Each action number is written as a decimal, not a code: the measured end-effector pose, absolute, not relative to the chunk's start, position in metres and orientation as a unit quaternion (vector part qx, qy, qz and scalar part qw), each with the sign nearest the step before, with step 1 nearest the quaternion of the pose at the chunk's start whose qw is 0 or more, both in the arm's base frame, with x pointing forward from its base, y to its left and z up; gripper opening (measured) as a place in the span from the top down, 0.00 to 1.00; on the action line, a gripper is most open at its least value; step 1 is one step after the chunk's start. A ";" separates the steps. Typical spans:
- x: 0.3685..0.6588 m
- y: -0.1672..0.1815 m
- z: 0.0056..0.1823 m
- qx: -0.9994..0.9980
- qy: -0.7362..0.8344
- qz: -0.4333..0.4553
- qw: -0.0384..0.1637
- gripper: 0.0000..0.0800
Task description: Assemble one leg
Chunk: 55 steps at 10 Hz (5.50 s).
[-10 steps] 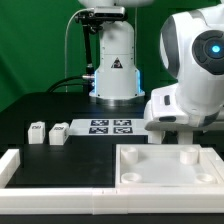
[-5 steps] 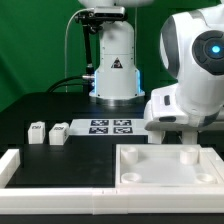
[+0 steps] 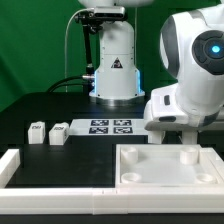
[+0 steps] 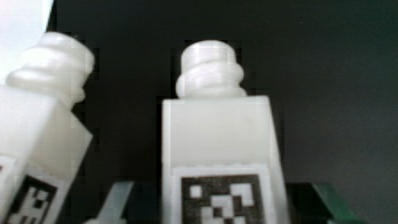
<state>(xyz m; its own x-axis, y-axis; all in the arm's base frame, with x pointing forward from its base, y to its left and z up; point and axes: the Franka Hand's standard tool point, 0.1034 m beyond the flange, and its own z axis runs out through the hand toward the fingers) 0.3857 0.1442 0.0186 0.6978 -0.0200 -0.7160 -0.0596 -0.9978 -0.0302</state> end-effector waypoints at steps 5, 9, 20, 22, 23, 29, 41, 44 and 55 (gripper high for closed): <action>0.406 0.143 0.080 -0.925 0.035 0.378 0.019 0.64; 0.421 0.151 0.075 -0.978 0.038 0.201 0.032 0.64; 0.533 0.142 0.107 -0.978 0.026 -0.196 0.073 0.64; 0.533 0.142 0.106 -0.978 0.026 -0.196 0.073 0.64; 0.534 0.142 0.106 -0.978 0.025 -0.196 0.073 0.64; 0.613 0.091 0.103 -0.976 -0.034 -0.213 0.043 0.64; 0.630 0.117 0.079 -0.952 -0.041 -0.300 0.047 0.64; 0.618 0.116 0.067 -0.955 -0.042 -0.290 0.046 0.64; 0.611 0.115 0.053 -0.958 -0.048 -0.278 0.044 0.20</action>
Offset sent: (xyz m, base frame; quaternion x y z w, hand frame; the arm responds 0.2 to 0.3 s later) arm 0.0247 -0.0028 0.0640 -0.0109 -0.0342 0.0424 0.9985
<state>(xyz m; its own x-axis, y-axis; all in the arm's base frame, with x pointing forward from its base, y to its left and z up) 0.6112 0.1150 0.0528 0.8412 0.0675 0.5364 0.1161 -0.9916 -0.0573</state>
